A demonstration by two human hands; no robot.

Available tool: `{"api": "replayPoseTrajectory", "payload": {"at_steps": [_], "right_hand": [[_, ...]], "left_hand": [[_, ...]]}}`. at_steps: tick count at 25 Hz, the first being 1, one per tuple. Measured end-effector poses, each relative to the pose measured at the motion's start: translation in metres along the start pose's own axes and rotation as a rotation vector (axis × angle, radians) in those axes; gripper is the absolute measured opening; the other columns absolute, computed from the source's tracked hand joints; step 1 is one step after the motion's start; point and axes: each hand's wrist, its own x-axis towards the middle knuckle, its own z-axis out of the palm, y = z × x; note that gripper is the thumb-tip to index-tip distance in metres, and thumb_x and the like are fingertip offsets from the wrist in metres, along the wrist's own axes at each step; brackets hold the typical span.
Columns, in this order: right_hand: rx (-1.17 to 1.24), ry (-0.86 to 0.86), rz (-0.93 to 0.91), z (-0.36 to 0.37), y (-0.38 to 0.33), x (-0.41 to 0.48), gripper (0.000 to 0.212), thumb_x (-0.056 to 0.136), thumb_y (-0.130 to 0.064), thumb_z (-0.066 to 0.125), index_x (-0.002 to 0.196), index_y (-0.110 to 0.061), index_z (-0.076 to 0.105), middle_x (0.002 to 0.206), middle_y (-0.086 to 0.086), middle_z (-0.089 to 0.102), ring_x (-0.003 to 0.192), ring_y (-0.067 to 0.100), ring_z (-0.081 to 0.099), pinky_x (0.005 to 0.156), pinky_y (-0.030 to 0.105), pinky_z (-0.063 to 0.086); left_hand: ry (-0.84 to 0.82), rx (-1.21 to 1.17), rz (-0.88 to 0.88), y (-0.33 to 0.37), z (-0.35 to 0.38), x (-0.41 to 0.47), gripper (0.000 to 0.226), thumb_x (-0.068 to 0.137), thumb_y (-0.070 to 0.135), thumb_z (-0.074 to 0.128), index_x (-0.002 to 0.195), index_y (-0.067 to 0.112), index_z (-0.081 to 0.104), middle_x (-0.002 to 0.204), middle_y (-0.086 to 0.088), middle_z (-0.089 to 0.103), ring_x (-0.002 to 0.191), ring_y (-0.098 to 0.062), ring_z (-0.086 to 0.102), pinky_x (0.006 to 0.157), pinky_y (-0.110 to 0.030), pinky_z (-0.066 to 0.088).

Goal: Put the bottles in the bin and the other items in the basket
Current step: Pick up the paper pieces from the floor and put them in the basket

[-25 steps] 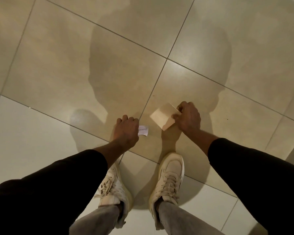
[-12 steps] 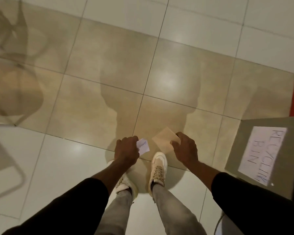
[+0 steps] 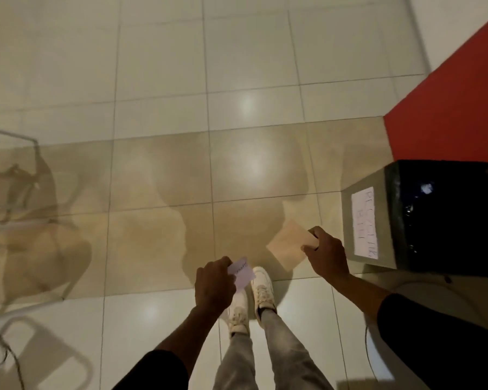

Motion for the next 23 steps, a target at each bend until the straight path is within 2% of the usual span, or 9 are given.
{"api": "replayPoseTrajectory", "payload": {"at_steps": [4, 7, 10, 11, 14, 16, 18, 21, 23], "right_hand": [[0.093, 0.143, 0.047, -0.060, 0.004, -0.039, 0.023, 0.091, -0.019, 0.075, 0.110, -0.019, 0.062, 0.106, 0.007, 0.075, 0.090, 0.030, 0.072, 0.075, 0.045, 0.062], [0.082, 0.188, 0.050, -0.080, 0.014, -0.068, 0.021, 0.093, -0.020, 0.072, 0.111, -0.019, 0.063, 0.106, 0.006, 0.075, 0.090, 0.029, 0.072, 0.075, 0.044, 0.061], [0.136, 0.293, 0.162, -0.104, 0.032, -0.124, 0.023, 0.092, -0.022, 0.073, 0.113, -0.019, 0.065, 0.106, 0.005, 0.076, 0.093, 0.028, 0.072, 0.077, 0.043, 0.060], [0.146, 0.278, 0.154, -0.102, 0.032, -0.126, 0.023, 0.091, -0.023, 0.073, 0.113, -0.019, 0.066, 0.104, 0.005, 0.076, 0.092, 0.027, 0.072, 0.077, 0.042, 0.060], [0.257, 0.385, 0.306, -0.114, 0.044, -0.184, 0.022, 0.087, -0.022, 0.077, 0.105, -0.021, 0.065, 0.091, 0.000, 0.076, 0.080, 0.021, 0.070, 0.069, 0.036, 0.058], [0.270, 0.456, 0.334, -0.111, 0.051, -0.217, 0.019, 0.088, -0.022, 0.077, 0.101, -0.020, 0.063, 0.085, -0.001, 0.075, 0.072, 0.017, 0.069, 0.066, 0.031, 0.055], [0.258, 0.528, 0.396, -0.112, 0.058, -0.257, 0.018, 0.092, -0.023, 0.075, 0.105, -0.018, 0.064, 0.088, 0.001, 0.077, 0.076, 0.018, 0.073, 0.066, 0.028, 0.055], [0.348, 0.655, 0.524, -0.116, 0.070, -0.305, 0.020, 0.093, -0.027, 0.076, 0.106, -0.015, 0.068, 0.088, 0.000, 0.077, 0.074, 0.017, 0.071, 0.058, 0.017, 0.044], [0.382, 0.714, 0.547, -0.121, 0.073, -0.324, 0.021, 0.091, -0.031, 0.078, 0.100, -0.014, 0.070, 0.081, -0.003, 0.074, 0.068, 0.013, 0.068, 0.056, 0.019, 0.045]], "left_hand": [[0.022, 0.081, 0.177, 0.057, -0.021, -0.021, 0.008, 0.091, 0.020, 0.065, 0.098, 0.023, 0.067, 0.092, -0.002, 0.075, 0.089, -0.030, 0.070, 0.079, -0.038, 0.051], [0.047, 0.115, 0.254, 0.084, -0.031, -0.026, 0.007, 0.090, 0.020, 0.067, 0.096, 0.024, 0.067, 0.088, -0.001, 0.074, 0.086, -0.030, 0.070, 0.078, -0.039, 0.052], [0.003, 0.174, 0.403, 0.119, -0.037, -0.048, 0.012, 0.085, 0.021, 0.072, 0.096, 0.023, 0.069, 0.086, -0.001, 0.074, 0.080, -0.028, 0.068, 0.074, -0.037, 0.054], [0.007, 0.158, 0.397, 0.116, -0.038, -0.044, 0.014, 0.083, 0.021, 0.073, 0.096, 0.023, 0.070, 0.085, -0.001, 0.073, 0.078, -0.027, 0.068, 0.074, -0.037, 0.055], [-0.032, 0.182, 0.539, 0.137, -0.041, -0.063, 0.016, 0.079, 0.021, 0.078, 0.094, 0.023, 0.072, 0.083, -0.001, 0.074, 0.074, -0.026, 0.068, 0.068, -0.036, 0.057], [-0.046, 0.179, 0.580, 0.144, -0.042, -0.071, 0.018, 0.077, 0.019, 0.083, 0.093, 0.021, 0.074, 0.085, -0.001, 0.075, 0.074, -0.025, 0.068, 0.064, -0.034, 0.055], [-0.059, 0.204, 0.657, 0.155, -0.044, -0.091, 0.016, 0.076, 0.017, 0.084, 0.086, 0.018, 0.072, 0.081, -0.001, 0.074, 0.072, -0.026, 0.066, 0.060, -0.032, 0.050], [-0.130, 0.225, 0.705, 0.170, -0.040, -0.114, 0.016, 0.076, 0.020, 0.079, 0.079, 0.016, 0.064, 0.075, 0.002, 0.069, 0.068, -0.024, 0.061, 0.057, -0.031, 0.045], [-0.152, 0.242, 0.705, 0.183, -0.038, -0.126, 0.018, 0.079, 0.021, 0.081, 0.079, 0.018, 0.063, 0.073, 0.007, 0.065, 0.068, -0.020, 0.060, 0.058, -0.028, 0.042]]}}
